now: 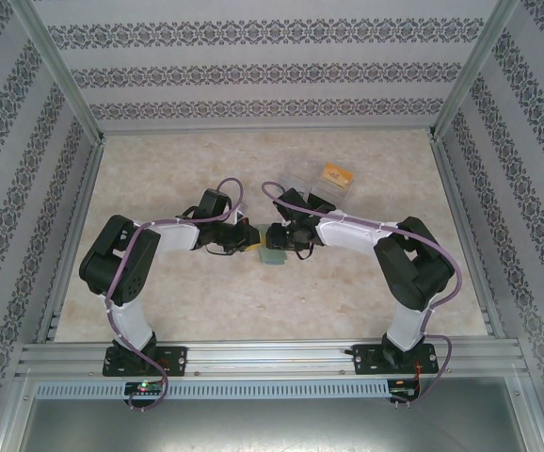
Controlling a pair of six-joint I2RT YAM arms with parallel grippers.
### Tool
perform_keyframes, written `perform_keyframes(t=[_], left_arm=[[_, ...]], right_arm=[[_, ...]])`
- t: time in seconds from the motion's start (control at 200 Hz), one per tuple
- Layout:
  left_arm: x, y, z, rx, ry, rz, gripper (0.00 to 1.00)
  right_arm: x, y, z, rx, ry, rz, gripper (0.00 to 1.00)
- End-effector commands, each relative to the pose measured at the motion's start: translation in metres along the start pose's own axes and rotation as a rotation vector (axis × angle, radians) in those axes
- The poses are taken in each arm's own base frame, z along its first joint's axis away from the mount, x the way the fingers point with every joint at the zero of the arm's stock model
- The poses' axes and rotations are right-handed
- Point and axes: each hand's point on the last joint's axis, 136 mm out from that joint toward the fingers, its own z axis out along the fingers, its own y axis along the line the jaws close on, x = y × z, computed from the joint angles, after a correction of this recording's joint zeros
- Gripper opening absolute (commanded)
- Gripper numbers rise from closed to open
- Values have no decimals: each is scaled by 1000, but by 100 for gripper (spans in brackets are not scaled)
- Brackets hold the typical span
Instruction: Take the credit cards out of the card holder
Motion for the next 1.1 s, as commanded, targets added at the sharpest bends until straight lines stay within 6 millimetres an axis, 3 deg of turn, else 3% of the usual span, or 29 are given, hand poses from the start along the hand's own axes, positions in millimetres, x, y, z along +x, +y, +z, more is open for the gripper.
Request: perform_keyframes(t=[0.0,0.38,0.604,0.779,1.004,1.094], left_arm=[[-3,-18,-5,23,-23,58,0],[-4,6,-10,-92,-71,17,0],[-4,12,-9,-112,-75,7,0],[-5,7,-10,-101,-74,23,0],[-1,-2,-9,-52,-46,45,0],[0,-6,-8,-36,-37,48,0]], right_arm=[[3,-8,3,69,12,-12,42],[0,-58,-16,318,-61,53,31],[0,-66,-24,304,-80,99,30],[-1,-55,-19,253,-56,84,29],[-10,9,-23,51,-75,-87,33],[-11,18,-20,50,-67,-110,35]])
